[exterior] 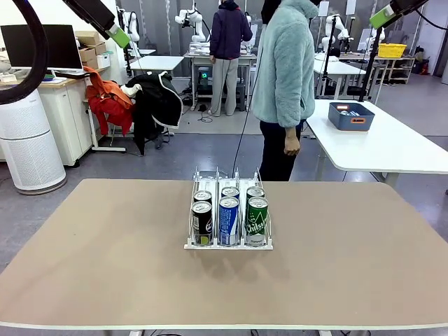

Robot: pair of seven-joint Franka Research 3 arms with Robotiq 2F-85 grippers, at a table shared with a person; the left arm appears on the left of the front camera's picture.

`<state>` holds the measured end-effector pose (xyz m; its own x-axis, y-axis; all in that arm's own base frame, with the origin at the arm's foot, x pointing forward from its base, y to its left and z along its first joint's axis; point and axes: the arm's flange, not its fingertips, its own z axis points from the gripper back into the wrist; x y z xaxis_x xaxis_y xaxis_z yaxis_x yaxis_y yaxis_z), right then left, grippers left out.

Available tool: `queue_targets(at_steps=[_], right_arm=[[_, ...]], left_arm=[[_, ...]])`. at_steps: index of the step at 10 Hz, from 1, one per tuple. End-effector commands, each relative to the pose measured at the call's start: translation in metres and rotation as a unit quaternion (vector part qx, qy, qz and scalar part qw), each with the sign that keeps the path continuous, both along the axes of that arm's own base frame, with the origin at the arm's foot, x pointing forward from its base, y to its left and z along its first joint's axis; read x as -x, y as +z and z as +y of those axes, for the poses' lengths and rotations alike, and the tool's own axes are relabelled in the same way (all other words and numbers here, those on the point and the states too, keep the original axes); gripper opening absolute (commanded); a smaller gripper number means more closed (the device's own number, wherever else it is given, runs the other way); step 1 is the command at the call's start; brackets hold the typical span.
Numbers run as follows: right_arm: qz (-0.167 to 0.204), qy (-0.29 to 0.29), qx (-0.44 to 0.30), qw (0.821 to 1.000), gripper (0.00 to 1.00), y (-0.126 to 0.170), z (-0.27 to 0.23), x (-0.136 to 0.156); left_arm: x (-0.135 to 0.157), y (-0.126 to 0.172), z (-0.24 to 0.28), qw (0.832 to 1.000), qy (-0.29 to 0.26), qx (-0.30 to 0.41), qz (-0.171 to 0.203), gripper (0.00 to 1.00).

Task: Fill the beverage cans into the dispenser.
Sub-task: Pick up the Pepsi coke handed by the human.

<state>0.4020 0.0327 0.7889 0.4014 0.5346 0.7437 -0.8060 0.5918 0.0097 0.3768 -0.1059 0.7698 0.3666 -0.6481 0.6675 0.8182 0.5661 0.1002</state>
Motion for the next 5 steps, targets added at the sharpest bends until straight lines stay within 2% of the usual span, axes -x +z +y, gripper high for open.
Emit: queue_targets(at_steps=[1, 5], right_arm=[[0.002, -0.001, -0.001, 1.0, 1.0, -0.0005, 0.0002, 0.0003], [0.002, -0.001, -0.001, 1.0, 1.0, -0.0005, 0.0002, 0.0003]], left_arm=[[0.0001, 0.001, 0.0017, 1.0, 0.007, -0.001, -0.007, 1.0], [0.0001, 0.001, 0.0017, 1.0, 0.007, -0.001, -0.007, 1.0]])
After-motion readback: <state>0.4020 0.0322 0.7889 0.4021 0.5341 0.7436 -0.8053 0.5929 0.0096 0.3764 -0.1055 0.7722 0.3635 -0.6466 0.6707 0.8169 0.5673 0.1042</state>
